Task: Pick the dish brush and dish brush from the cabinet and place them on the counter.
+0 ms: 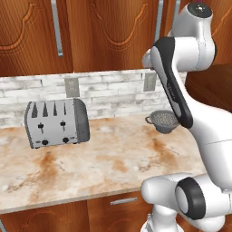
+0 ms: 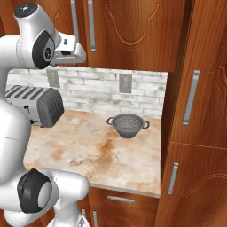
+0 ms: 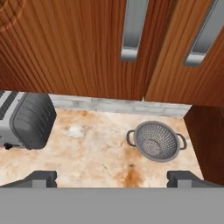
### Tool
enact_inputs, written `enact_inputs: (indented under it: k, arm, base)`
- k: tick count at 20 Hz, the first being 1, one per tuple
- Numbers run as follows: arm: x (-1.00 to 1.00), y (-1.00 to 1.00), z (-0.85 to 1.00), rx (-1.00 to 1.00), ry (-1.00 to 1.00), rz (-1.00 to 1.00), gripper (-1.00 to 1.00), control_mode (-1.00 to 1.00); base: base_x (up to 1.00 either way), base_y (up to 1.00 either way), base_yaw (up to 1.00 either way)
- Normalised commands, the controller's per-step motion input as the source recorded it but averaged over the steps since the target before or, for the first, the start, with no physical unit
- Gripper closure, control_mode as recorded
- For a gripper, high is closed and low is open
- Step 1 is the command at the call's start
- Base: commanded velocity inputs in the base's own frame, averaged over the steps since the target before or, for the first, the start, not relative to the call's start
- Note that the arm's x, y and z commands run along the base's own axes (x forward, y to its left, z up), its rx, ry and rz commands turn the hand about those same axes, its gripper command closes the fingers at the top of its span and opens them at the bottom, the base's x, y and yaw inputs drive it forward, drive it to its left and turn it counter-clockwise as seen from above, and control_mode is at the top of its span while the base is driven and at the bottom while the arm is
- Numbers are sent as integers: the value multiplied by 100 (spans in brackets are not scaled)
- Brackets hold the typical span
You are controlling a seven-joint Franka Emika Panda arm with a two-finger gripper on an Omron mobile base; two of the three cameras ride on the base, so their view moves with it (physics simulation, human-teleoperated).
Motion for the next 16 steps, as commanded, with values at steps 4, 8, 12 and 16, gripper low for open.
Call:
enact_inputs:
  k: [4,8,12,16]
  arm:
    - [8,0,25,0,-1,0,-100,-100]
    - [9,0,21,0,-1,0,-100,-100]
    - [3,0,23,0,-3,0,-100,-100]
    - [9,-3,13,0,0,0,-100,-100]
  base:
    - [0,0,0]
    - [0,0,0]
    - [0,0,0]
    - [0,0,0]
